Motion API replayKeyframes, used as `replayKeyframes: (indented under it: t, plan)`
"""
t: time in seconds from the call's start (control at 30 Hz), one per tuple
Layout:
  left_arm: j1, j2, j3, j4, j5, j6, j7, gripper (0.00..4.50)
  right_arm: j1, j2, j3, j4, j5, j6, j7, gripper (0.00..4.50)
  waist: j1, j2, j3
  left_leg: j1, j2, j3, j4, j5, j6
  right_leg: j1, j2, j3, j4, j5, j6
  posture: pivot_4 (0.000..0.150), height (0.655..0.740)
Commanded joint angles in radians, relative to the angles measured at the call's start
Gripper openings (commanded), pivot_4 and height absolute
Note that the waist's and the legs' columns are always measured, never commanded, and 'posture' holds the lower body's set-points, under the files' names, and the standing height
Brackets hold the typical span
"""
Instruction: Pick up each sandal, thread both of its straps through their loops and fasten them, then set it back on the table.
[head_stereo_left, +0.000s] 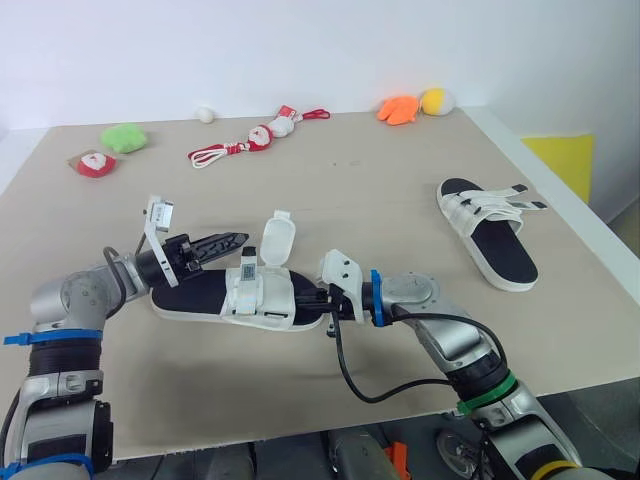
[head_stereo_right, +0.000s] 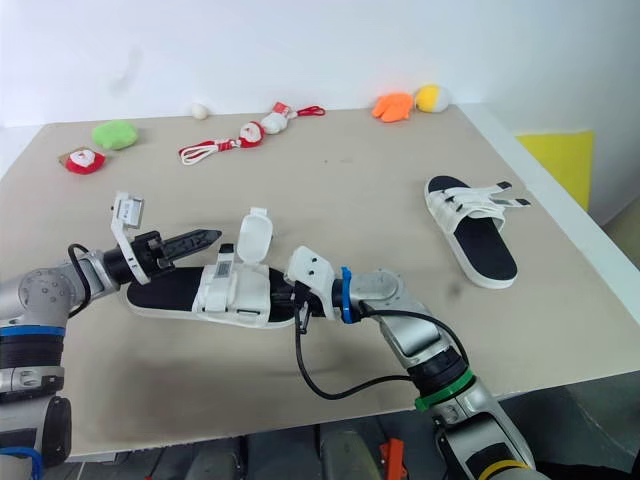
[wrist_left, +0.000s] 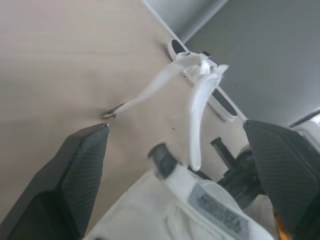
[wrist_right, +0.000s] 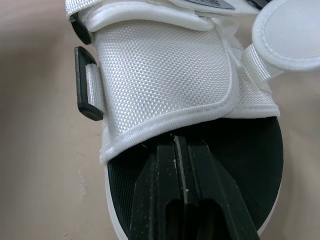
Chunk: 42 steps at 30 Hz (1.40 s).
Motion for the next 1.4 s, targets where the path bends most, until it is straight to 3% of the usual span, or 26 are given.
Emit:
replayKeyframes:
  t: [0.03,0.2,0.4,0.67,1.03,1.13,1.37,1.4]
  plan:
    - [-0.027,0.006,-0.008,0.017,0.073,-0.131,-0.028,4.43,0.02,-0.013,0.002,0.012,-0.019,0.023,-0.014,0.0,0.0,0.0,0.0,0.0,0.0,0.0,0.0,0.0,0.0,0.0,0.0,0.0,0.0,0.0,0.0,0.15,0.74]
    - [-0.112,-0.022,-0.113,0.14,0.275,-0.425,-0.059,4.43,0.014,-0.011,0.006,0.017,-0.019,0.021,-0.011,0.0,0.003,0.0,0.0,-0.001,-0.001,0.0,0.001,0.0,0.0,0.0,0.0,0.0,0.0,0.0,0.0,0.15,0.74]
    - [-0.238,-0.085,-0.211,0.341,0.429,-0.671,-0.142,4.43,0.002,-0.003,0.007,0.025,-0.02,0.019,-0.011,0.0,0.004,0.0,0.0,-0.001,-0.001,0.0,0.001,0.0,-0.001,0.0,0.0,0.0,0.0,0.0,0.001,0.15,0.74]
    - [-0.339,-0.129,-0.285,0.564,0.572,-0.866,-0.195,4.43,0.015,-0.008,-0.002,0.01,-0.018,0.024,-0.019,0.0,0.003,-0.001,0.0,-0.002,-0.001,0.0,0.001,0.0,0.0,0.0,0.0,0.001,0.0,0.0,0.001,0.15,0.74]
    - [-0.436,-0.23,-0.277,0.726,0.611,-0.927,-0.234,4.43,0.01,0.002,0.0,0.015,-0.019,0.022,-0.025,0.0,0.003,-0.001,0.0,-0.002,-0.001,-0.001,0.001,0.0,0.0,0.0,0.0,0.001,0.0,0.001,0.002,0.15,0.74]
    - [-0.437,-0.244,-0.282,0.739,0.622,-0.936,-0.245,3.67,0.007,0.003,-0.001,0.016,-0.02,0.023,-0.025,0.0,0.003,-0.001,0.0,-0.003,-0.001,-0.001,0.001,0.0,0.0,0.0,0.0,0.001,0.0,0.001,0.002,0.15,0.74]
    - [-0.442,-0.248,-0.272,0.75,0.651,-0.998,-0.247,0.18,0.012,-0.002,-0.003,0.01,-0.019,0.025,-0.026,0.0,0.004,-0.001,0.0,-0.004,-0.002,-0.002,0.001,0.0,0.0,0.0,0.0,0.001,0.0,0.001,0.006,0.15,0.74]
    - [-0.443,-0.247,-0.272,0.751,0.657,-1.015,-0.244,0.05,0.012,-0.002,-0.003,0.011,-0.019,0.024,-0.027,0.0,0.004,-0.001,0.0,-0.004,-0.002,-0.002,0.001,0.0,0.0,0.0,0.0,0.001,0.0,0.001,0.006,0.15,0.74]
